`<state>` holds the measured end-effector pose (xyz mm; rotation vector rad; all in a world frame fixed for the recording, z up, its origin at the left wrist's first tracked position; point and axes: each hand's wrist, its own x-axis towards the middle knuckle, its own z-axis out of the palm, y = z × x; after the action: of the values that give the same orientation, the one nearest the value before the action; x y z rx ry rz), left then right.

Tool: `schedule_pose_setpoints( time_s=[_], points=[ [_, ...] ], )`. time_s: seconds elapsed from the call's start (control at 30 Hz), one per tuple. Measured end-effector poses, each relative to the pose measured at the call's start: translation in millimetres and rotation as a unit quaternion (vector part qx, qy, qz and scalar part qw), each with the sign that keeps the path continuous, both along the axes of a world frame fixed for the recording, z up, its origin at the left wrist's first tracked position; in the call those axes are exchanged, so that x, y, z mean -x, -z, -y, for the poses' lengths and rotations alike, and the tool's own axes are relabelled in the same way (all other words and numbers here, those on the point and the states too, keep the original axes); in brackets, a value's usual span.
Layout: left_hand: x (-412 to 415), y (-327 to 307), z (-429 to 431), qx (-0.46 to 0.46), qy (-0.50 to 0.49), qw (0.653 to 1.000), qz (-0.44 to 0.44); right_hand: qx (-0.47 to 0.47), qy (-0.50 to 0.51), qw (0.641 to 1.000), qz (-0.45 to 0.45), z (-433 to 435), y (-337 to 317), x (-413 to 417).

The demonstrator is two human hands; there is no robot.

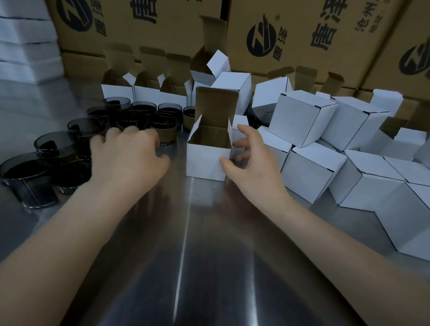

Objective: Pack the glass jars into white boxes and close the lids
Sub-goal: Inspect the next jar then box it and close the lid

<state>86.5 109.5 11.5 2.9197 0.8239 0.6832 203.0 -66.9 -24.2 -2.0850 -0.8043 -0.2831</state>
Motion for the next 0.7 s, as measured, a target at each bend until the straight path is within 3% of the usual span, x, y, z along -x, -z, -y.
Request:
schedule_pose_setpoints(
  time_s=[0.13, 0.27, 0.47, 0.7],
  points=[
    [7.7, -7.3, -13.1, 0.009, -0.075, 0.996, -0.039, -0.034, 0.014, 0.998, 0.048, 1.2, -1.5, 8.0],
    [8.6, -4.8, -18.9, 0.029, -0.077, 0.995, -0.053, -0.03, -0.007, 0.998, 0.063, 0.2, -0.1, 14.4],
    [6.2, 3.0, -25.6, 0.073, -0.026, 0.995, 0.065, -0.04, -0.008, 0.996, 0.084, 1.3, 0.1, 18.1],
    [3.4, 1.4, -22.5, 0.07, 0.035, 0.99, 0.118, -0.073, -0.025, 0.991, 0.11, 3.2, -4.5, 30.1]
  ],
)
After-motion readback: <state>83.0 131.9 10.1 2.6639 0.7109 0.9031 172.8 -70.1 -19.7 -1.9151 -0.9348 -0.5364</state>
